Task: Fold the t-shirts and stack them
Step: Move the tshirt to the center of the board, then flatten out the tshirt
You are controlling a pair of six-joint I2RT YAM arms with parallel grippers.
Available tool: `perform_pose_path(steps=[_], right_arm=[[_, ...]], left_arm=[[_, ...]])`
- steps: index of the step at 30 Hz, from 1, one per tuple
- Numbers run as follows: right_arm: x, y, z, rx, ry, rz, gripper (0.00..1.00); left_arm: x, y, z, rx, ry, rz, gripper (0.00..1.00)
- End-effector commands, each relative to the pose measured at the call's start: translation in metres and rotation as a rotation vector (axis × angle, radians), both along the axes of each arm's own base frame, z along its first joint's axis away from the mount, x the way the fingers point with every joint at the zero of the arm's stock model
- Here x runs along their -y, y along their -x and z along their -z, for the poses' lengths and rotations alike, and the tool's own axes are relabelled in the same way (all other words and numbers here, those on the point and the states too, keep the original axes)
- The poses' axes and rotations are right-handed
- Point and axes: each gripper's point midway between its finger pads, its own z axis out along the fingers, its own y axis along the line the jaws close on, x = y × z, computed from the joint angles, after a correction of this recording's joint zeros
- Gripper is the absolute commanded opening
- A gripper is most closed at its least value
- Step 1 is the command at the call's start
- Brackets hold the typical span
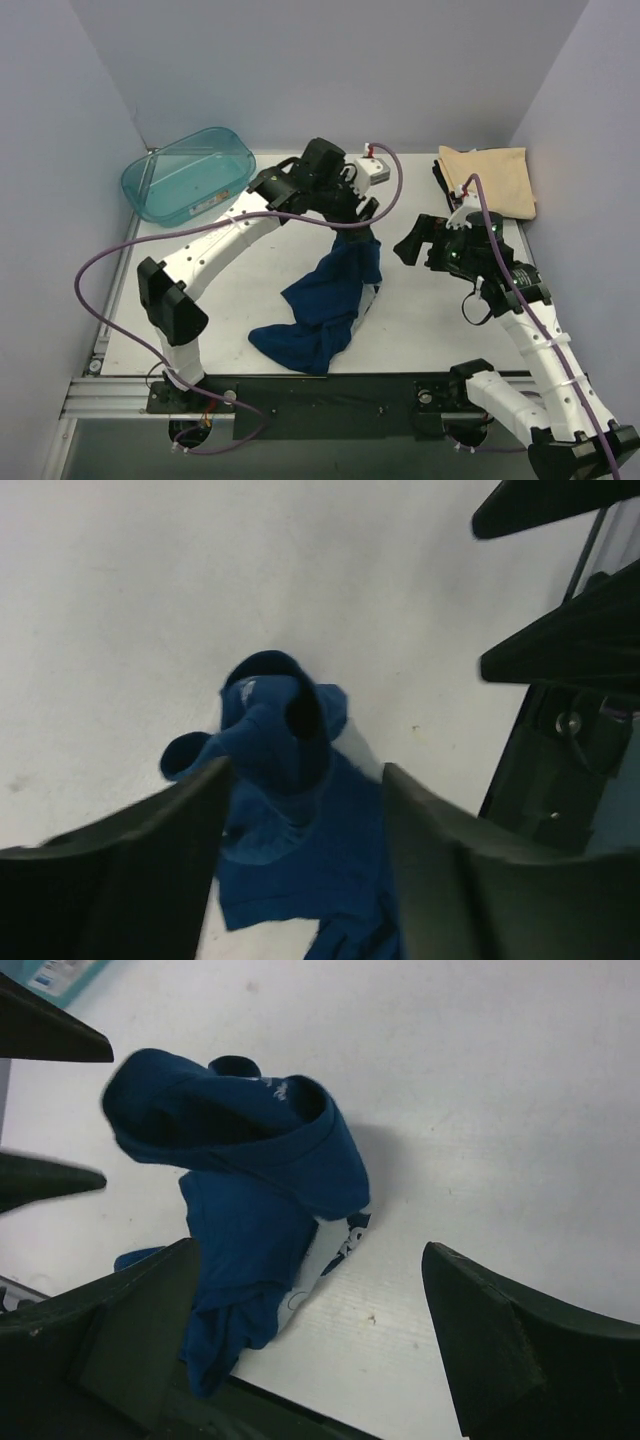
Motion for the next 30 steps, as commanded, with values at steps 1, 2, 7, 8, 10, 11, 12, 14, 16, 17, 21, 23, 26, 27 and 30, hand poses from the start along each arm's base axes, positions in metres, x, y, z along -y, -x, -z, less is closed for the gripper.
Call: perform_pose_path(steps=[1,2,7,8,10,11,12,14,16,17,21,23,26,27,30], right_arm=[[0.012,0.008,0.041,-0.176,0.034,0.147,0.86],[0.009,0.009,0.046,-0.189,0.024,0.153,0.83],[-0.030,0.013,0.063,-0.194,0.090,0.098,0.79],[-0.028,0.005,0.068,-0.199,0.137,0.133,0.79],[-0.037,0.000,0.078,-0.236,0.191,0.129,0.78],[-0.043,-0.001,0.080,-0.249,0.201,0.125,0.78],[-0.049,-0.009,0.086,-0.274,0.227,0.134,0.78],[-0.053,-0.024,0.095,-0.312,0.286,0.154,0.77],[-0.055,-0.039,0.102,-0.333,0.358,0.161,0.77],[-0.058,-0.045,0.104,-0.335,0.385,0.146,0.78],[-0.095,-0.070,0.113,-0.331,0.496,-0.113,0.81],[-0.105,-0.074,0.124,-0.354,0.560,-0.233,0.81],[-0.119,-0.070,0.146,-0.396,0.613,-0.465,0.84],[-0.126,-0.070,0.146,-0.394,0.607,-0.520,0.84],[-0.129,-0.072,0.167,-0.423,0.660,-0.639,0.86]], left_arm=[[0.040,-0.004,-0.023,0.023,0.126,0.050,0.87],[0.037,-0.012,-0.022,0.019,0.124,0.023,0.87],[-0.048,-0.084,-0.036,0.005,0.155,-0.246,0.88],[-0.064,-0.086,-0.044,0.010,0.166,-0.277,0.89],[-0.108,-0.095,-0.037,0.008,0.132,-0.362,0.89],[-0.132,-0.098,-0.018,0.003,0.078,-0.393,0.89],[-0.144,-0.091,-0.022,0.036,0.064,-0.387,0.89],[-0.172,-0.075,-0.005,0.037,0.010,-0.394,0.86],[-0.192,-0.053,0.018,0.022,-0.058,-0.392,0.83],[-0.204,-0.043,0.040,-0.022,-0.094,-0.399,0.82],[-0.230,0.009,0.082,-0.119,-0.156,-0.354,0.78],[-0.235,0.035,0.102,-0.122,-0.211,-0.268,0.77],[-0.228,0.082,0.127,-0.092,-0.291,-0.063,0.77],[-0.223,0.092,0.130,-0.087,-0.307,-0.009,0.77],[-0.200,0.128,0.136,-0.077,-0.297,0.177,0.77]])
